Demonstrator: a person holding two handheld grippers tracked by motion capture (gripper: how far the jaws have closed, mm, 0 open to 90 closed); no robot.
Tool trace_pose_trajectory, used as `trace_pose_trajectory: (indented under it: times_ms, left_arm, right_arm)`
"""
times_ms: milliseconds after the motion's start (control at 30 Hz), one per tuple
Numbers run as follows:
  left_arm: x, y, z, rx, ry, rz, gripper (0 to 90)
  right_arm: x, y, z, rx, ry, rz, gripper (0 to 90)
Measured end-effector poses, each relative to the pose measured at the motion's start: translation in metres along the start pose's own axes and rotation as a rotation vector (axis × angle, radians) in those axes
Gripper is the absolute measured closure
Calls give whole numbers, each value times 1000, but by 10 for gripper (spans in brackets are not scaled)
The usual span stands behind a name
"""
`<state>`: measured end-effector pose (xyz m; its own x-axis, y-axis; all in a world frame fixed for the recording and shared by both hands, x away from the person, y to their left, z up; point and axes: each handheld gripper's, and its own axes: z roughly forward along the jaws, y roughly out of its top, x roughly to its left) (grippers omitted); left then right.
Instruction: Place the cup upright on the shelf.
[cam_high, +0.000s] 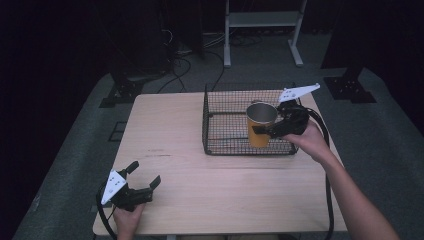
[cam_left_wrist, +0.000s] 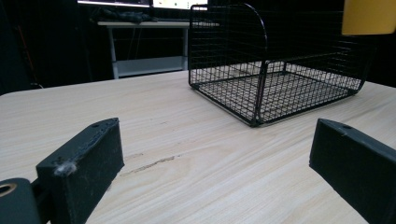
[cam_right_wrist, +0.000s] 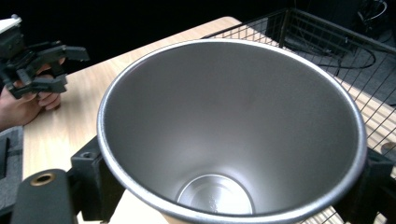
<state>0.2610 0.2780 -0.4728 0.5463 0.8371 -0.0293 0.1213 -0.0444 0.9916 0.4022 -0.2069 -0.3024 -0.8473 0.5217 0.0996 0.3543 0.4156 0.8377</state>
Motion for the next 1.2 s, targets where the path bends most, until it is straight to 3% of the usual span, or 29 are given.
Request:
trace_pose_trajectory:
  times_ms: [633, 1200]
  left_arm:
    - [0, 0, 0, -4, -2, -3, 22]
    - [0, 0, 0, -7, -7, -7, 22]
  right_arm:
    - [-22, 16, 24, 50, 3, 8, 133]
    - [-46, 29, 61, 98, 2, 21, 132]
